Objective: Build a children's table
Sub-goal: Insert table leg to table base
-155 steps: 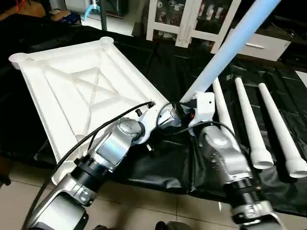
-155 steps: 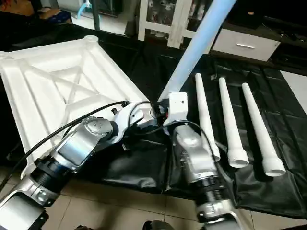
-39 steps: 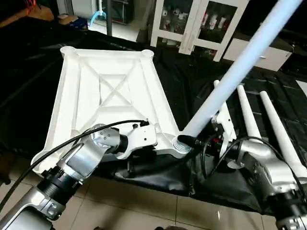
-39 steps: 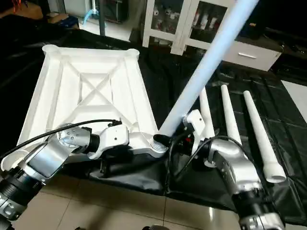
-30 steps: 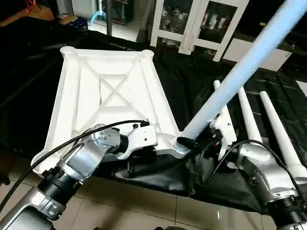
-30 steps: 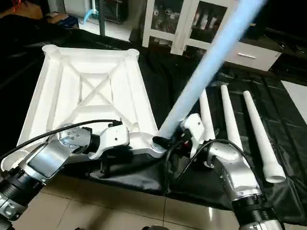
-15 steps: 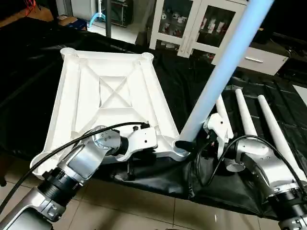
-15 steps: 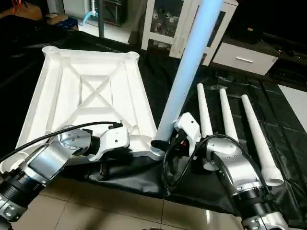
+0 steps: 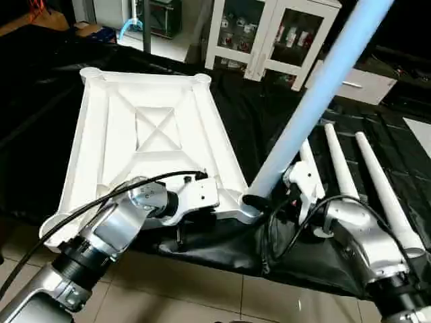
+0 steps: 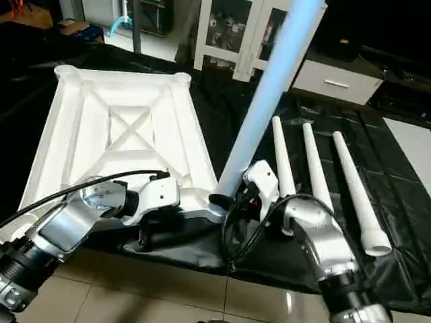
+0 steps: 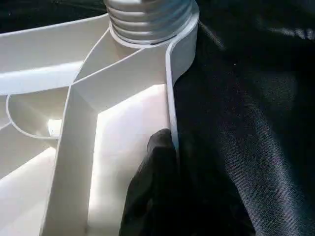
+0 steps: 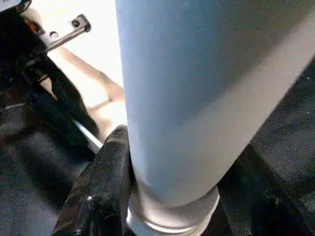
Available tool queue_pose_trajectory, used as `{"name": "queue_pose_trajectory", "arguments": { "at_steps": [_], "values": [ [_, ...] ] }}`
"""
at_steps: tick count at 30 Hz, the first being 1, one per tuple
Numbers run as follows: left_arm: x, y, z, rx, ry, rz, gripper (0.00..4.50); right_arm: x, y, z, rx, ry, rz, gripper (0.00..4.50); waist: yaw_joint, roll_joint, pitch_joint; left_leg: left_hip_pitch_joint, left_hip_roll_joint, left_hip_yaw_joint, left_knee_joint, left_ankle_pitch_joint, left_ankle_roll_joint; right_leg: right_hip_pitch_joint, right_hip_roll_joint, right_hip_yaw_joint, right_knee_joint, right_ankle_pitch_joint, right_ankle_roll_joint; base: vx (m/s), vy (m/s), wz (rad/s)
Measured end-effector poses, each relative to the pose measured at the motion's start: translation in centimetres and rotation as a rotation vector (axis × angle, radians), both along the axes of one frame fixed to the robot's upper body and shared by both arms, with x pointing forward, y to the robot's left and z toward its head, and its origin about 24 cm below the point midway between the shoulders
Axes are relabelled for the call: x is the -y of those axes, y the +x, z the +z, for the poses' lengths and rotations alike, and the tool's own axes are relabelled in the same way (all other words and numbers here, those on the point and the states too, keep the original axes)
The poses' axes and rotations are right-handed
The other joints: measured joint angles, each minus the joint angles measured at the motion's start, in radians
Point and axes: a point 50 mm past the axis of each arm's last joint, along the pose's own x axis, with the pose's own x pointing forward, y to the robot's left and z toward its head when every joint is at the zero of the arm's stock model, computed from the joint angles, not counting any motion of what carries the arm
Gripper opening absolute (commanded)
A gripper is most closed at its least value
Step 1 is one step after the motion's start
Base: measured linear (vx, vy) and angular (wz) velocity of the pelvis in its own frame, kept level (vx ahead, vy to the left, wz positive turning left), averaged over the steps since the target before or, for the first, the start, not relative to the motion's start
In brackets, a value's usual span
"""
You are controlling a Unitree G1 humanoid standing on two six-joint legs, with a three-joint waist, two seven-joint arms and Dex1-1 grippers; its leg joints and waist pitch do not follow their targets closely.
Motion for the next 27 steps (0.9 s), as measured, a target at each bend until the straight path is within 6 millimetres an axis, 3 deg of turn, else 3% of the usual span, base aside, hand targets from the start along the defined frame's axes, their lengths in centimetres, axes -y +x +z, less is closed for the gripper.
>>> {"name": "queue_pose_trajectory", "arguments": {
  "at_steps": [5, 15, 19, 24, 27],
  "values": [
    [-0.1, 0.1, 0.0, 0.002, 0.004, 0.009, 0.0, -0.3, 0.1, -0.1, 0.01, 0.007, -0.034, 1.99, -0.004, 0.002, 0.001, -0.002, -0.001, -0.014, -0.001, 0.0, 0.0, 0.005, 0.0, -0.013, -0.016, 0.0, 0.0, 0.0, 0.0, 0.0],
    [-0.3, 0.3, 0.0, 0.008, 0.004, 0.046, 0.0, -1.2, 0.5, -0.1, 0.036, 0.038, -0.104, 1.99, -0.009, 0.005, 0.002, -0.002, -0.001, -0.014, -0.001, 0.0, 0.0, 0.003, -0.001, -0.013, -0.016, 0.0, 0.0, 0.0, 0.0, 0.0],
    [0.2, 1.3, -0.1, 0.007, -0.026, 0.192, 0.0, -2.7, 2.2, -0.2, 0.049, 0.04, -0.274, 1.99, -0.032, 0.008, 0.005, -0.003, -0.004, -0.019, -0.002, 0.0, 0.0, 0.002, -0.002, -0.017, -0.023, 0.0, 0.0, 0.0, 0.0, 0.0],
    [2.5, 2.8, 0.1, -0.016, -0.084, 0.398, 0.0, -4.7, 4.8, 0.3, 0.032, 0.061, -0.543, 1.99, -0.056, 0.017, 0.017, -0.005, -0.014, -0.034, -0.003, 0.0, 0.0, 0.001, -0.004, -0.022, -0.037, 0.0, 0.0, 0.0, 0.0, 0.0],
    [4.1, 3.4, 0.7, -0.027, -0.119, 0.483, 0.0, -5.0, 6.2, 0.5, 0.01, 0.044, -0.723, 1.99, -0.059, 0.024, 0.023, -0.008, -0.015, -0.041, -0.003, 0.0, 0.0, 0.002, -0.008, -0.037, -0.048, 0.0, 0.0, 0.0, 0.0, 0.0]
  ]
}}
